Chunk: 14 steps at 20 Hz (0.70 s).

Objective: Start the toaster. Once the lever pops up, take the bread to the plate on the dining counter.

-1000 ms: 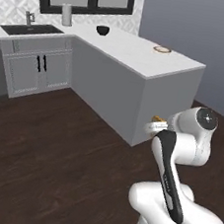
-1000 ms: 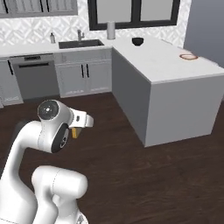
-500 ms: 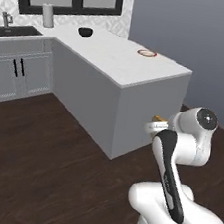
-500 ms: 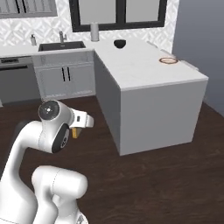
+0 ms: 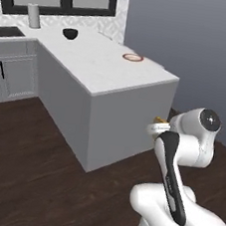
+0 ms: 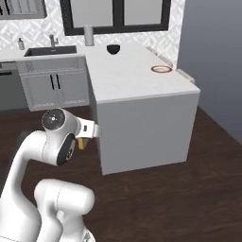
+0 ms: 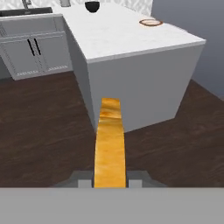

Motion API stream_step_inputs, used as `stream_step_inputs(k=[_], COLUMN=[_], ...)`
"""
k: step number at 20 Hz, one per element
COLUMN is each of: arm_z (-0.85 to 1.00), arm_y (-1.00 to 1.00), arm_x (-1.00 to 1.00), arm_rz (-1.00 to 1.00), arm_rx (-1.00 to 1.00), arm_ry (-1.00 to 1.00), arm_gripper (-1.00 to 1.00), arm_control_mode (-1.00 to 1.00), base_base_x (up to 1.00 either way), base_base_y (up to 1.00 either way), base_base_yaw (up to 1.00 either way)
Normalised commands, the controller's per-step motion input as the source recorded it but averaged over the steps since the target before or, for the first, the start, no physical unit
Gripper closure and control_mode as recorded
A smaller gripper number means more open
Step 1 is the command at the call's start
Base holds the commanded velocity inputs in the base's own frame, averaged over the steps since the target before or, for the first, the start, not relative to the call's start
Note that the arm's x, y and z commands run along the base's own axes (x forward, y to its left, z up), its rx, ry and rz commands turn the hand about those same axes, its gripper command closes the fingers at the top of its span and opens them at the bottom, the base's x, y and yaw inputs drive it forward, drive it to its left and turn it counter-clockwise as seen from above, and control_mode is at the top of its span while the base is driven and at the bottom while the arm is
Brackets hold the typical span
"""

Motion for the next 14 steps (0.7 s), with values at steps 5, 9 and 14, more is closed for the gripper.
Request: stream_step_inputs(k=[5, 9, 14], arm_z=[0.0, 0.0, 0.0], arm_y=[0.0, 0.0, 0.0], arm_x=[0.0, 0.0, 0.0], arm_rz=[0.0, 0.0, 0.0], arm_rx=[0.0, 0.0, 0.0], arm_ry=[0.0, 0.0, 0.0], arm_gripper=[1.0, 1.0, 1.0], arm_control_mode=[1.0, 1.0, 1.0], base_base_x=[0.99, 0.95, 0.6], base_base_y=[-0.97, -0.82, -0.99], base_base_yaw=[0.26, 0.31, 0.35])
